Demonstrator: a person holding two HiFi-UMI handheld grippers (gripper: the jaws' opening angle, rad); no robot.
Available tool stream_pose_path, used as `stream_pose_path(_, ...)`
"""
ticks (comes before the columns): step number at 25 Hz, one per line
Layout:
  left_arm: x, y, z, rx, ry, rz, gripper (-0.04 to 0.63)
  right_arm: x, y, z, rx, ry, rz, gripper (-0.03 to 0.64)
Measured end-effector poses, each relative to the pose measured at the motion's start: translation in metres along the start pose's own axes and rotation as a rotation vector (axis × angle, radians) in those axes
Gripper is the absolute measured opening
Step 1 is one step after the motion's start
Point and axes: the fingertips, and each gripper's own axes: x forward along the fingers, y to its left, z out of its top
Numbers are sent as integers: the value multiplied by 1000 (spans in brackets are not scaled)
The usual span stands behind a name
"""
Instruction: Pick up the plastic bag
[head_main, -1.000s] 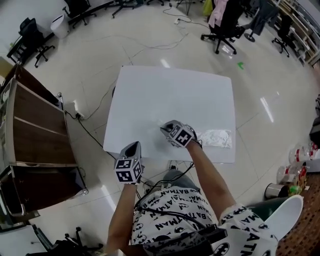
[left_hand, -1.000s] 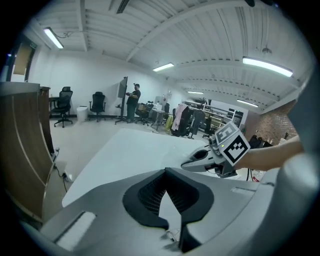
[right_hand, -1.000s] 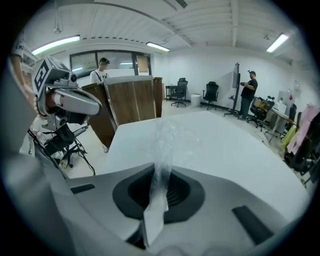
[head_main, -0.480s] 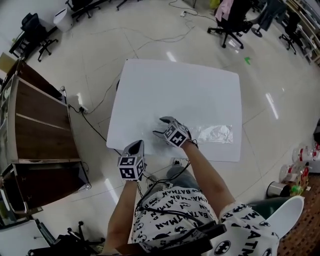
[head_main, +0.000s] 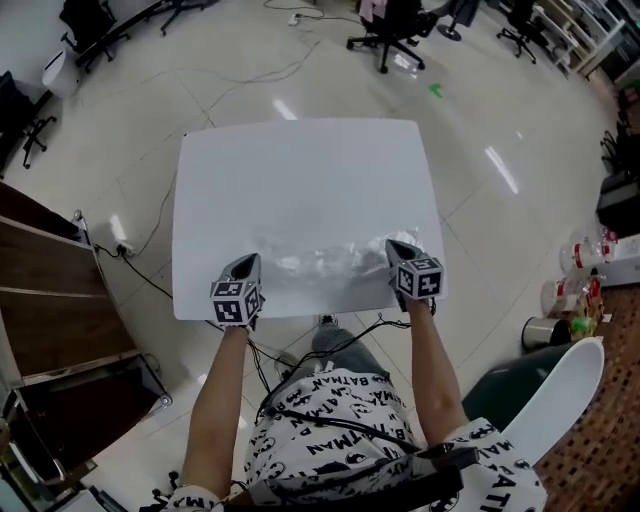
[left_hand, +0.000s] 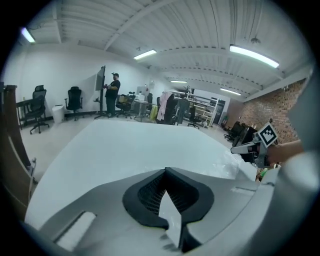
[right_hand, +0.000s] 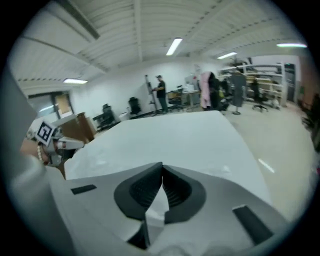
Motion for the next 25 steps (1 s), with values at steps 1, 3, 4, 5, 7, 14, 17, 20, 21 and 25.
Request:
stream_pose_path(1, 11, -5, -1, 14, 2, -20, 6, -9, -33, -5, 64, -9, -65, 17)
stream_pose_path(3, 29, -8, -6, 59, 33, -37, 6, -17, -79, -11, 124, -18, -146, 14)
stream_pose_path(4, 36, -5, -10, 78, 59, -29, 6, -15, -90, -13, 133, -12, -158, 13)
stream_pose_path(5, 41, 0, -16, 92, 85, -11, 6, -10, -97, -15, 138, 2, -156, 12)
stream_pose_path(7, 45, 15, -27, 101, 125, 35, 6, 3, -102, -25, 139, 52, -150, 10)
stream_pose_path(14, 48, 42, -38, 116, 183, 114, 5, 9, -107, -31, 66, 86, -179, 3)
stream_pose_path(17, 35, 37, -20, 79, 108, 90, 6, -1, -100, -18, 70, 38, -152, 11)
stream_pose_path(20, -1, 30, -4, 35, 4, 87, 6, -20, -76, -14, 71, -9, -108, 9)
stream_pose_path(21, -12, 26, -9, 26, -2, 83, 5, -24, -66, -19, 59, -5, -99, 9)
stream_pose_path(25, -22, 15, -57, 29, 98, 66, 6, -31, -51, -47, 62, 26, -119, 10)
